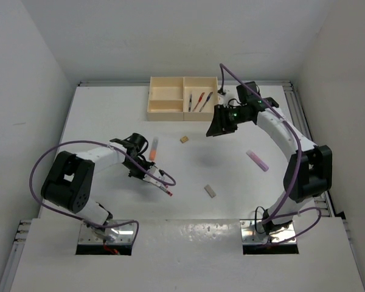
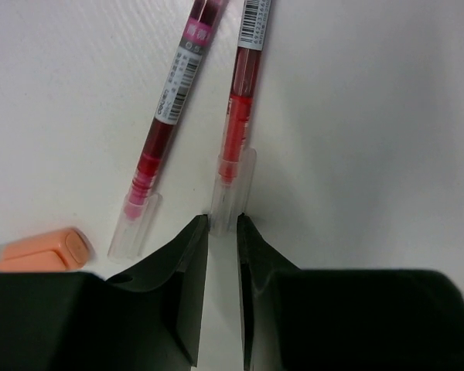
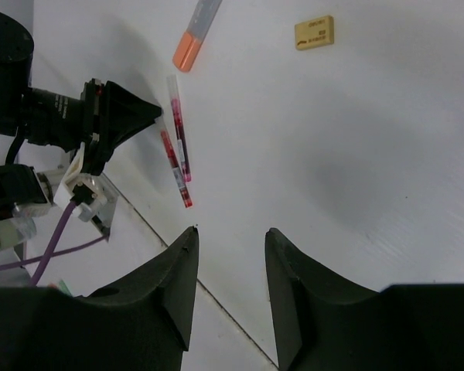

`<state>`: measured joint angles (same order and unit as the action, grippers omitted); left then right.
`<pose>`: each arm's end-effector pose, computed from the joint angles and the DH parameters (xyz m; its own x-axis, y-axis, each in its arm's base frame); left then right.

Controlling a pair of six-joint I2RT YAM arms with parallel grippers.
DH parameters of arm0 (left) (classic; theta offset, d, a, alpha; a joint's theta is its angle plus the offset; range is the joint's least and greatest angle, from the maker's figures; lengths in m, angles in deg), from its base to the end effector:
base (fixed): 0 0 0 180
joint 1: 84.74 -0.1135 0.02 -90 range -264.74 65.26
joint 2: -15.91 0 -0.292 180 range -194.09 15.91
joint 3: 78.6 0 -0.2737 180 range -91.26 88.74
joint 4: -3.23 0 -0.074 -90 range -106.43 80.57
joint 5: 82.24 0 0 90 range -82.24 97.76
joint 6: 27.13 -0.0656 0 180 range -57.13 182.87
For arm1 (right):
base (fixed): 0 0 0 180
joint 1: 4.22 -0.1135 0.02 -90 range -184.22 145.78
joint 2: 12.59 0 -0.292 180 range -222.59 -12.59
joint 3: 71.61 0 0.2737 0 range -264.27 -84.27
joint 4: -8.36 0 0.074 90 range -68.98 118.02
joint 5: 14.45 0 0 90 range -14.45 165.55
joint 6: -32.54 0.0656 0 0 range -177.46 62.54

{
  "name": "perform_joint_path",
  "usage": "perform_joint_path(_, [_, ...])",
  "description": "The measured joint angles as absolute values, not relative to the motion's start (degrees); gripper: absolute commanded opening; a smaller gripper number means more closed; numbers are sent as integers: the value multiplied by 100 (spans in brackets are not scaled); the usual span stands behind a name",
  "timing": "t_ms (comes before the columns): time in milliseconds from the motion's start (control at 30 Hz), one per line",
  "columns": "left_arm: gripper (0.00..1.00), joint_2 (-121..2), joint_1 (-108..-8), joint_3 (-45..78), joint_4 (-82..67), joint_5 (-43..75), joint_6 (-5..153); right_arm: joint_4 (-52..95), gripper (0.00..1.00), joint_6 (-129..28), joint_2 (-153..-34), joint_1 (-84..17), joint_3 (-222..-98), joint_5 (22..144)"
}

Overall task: Sort the stationery into containers
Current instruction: Grab a piece of stationery with the left arm, then pass the stationery from the left arm to the right

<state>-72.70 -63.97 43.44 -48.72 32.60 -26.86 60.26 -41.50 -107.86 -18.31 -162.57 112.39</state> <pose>0.2385 -0.1199 0.1335 0.3680 0.8310 -0.4172 0.9290 -0.3478 0.1268 0.3688 0.1331 0.2786 -0.9175 -0.0034 -0.3977 -0.2766 0.7239 0.6320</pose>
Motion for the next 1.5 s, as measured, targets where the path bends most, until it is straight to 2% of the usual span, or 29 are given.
perform_joint_path(233, [0, -7172, -6167, 4403, -4883, 3153, -2555, 6099, 39, -4242, -10709, -1900, -16034, 11274])
perform_joint_path(467, [0, -6693, -5774, 4717, -4933, 3135, -2216, 6341, 49, -4471, -10519, -2255, -15228, 11611])
perform_joint_path(633, [0, -6184, -5452, 4626, -4887, 3164, -1886, 6490, 66, -4543, -10519, -2692, -14961, 11897])
perform_joint_path(733, [0, -6029, -5319, 4298, -4918, 3229, -1681, 6479, 69, -4543, -10519, -2869, -14952, 12079])
perform_joint_path(967, [0, -5920, -5103, 3338, -4874, 3450, -1294, 6477, 69, -4552, -10585, -3444, -14968, 12393])
perform_joint_path(1133, [0, -5920, -4963, 3135, -4931, 3529, -1184, 6529, 69, -4631, -10816, -3747, -15195, 12487])
perform_joint_path(1500, [0, -5920, -4886, 3128, -5016, 3548, -1082, 6542, 58, -4808, -11146, -3968, -15387, 12485])
